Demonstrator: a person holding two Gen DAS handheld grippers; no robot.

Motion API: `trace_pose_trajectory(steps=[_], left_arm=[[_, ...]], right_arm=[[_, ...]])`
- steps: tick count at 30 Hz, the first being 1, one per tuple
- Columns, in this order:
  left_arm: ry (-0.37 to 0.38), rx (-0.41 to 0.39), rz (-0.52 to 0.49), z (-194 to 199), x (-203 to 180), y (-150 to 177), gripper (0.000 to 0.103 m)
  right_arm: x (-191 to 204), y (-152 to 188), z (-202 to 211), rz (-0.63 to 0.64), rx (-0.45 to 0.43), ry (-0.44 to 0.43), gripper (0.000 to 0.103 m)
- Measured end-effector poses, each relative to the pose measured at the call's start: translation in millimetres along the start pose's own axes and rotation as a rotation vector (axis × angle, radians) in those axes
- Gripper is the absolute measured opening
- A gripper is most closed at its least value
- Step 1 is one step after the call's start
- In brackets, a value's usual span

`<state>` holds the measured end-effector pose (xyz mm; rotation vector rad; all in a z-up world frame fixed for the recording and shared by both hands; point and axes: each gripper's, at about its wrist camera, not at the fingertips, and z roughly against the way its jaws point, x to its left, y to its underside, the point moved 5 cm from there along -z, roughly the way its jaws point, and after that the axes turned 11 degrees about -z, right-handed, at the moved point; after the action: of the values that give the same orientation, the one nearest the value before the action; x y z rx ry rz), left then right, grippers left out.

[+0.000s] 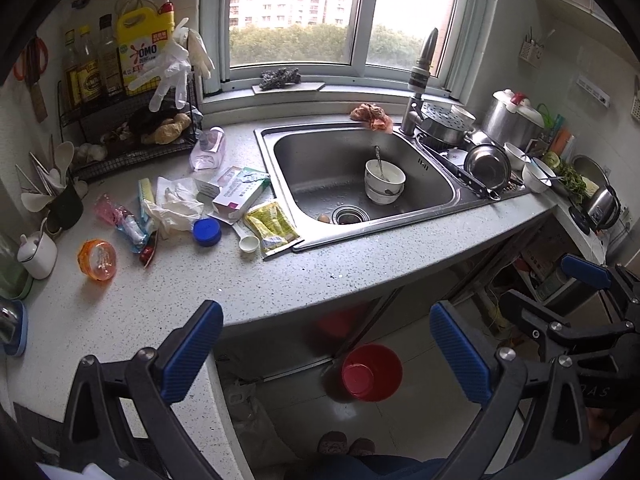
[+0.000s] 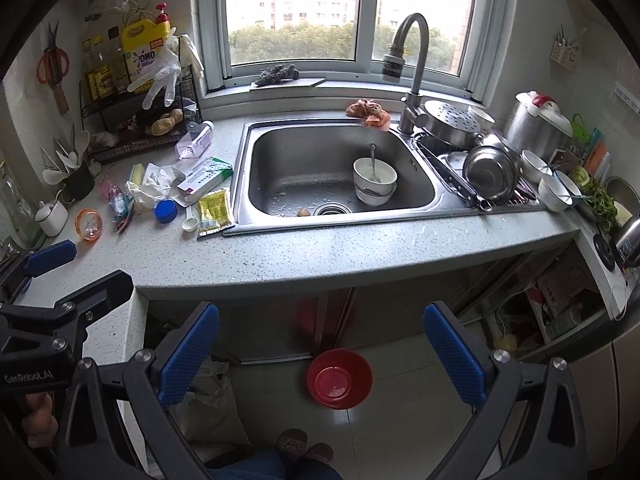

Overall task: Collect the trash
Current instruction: 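Move the right tool to the orange bottle and close on it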

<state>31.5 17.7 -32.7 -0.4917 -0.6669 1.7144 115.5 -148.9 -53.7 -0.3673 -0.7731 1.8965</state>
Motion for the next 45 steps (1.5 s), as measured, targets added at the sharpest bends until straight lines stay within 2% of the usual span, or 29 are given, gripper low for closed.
trace_pose_trajectory(steps=[6, 13, 17, 21, 27, 35, 42, 45], left_arm=[[-0.121, 0.004, 0.066, 13, 21, -4, 0.103], [-0.254, 0.015, 0.191, 22, 70, 0, 0.103], [-0.336, 0.026, 0.258, 23, 112, 6, 0.103], [-0.387, 0.037, 0.366, 18, 163, 14, 0.103], [-0.471, 0.093, 0.493, 4, 233, 34, 0.103], [-0.567, 0.173, 0.679, -8, 310, 88, 0.103], [-0.624, 0.268, 0.805, -15, 347, 133, 0.103], [-0.647, 0.275, 0.858, -19, 356, 144, 0.103]], right_arm=[[23, -19, -10, 0.106, -0.005, -0.116, 0.103], [70, -42, -26, 0.249, 0.0, -0.26, 0.103], [115, -52, -46, 0.333, 0.019, -0.327, 0.103], [167, -58, -68, 0.423, 0.039, -0.39, 0.103], [246, -68, -101, 0.555, 0.095, -0.467, 0.103], [344, -47, -138, 0.775, 0.187, -0.564, 0.103], [402, -12, -166, 0.926, 0.277, -0.629, 0.103], [421, -1, -176, 0.96, 0.327, -0.649, 0.103]])
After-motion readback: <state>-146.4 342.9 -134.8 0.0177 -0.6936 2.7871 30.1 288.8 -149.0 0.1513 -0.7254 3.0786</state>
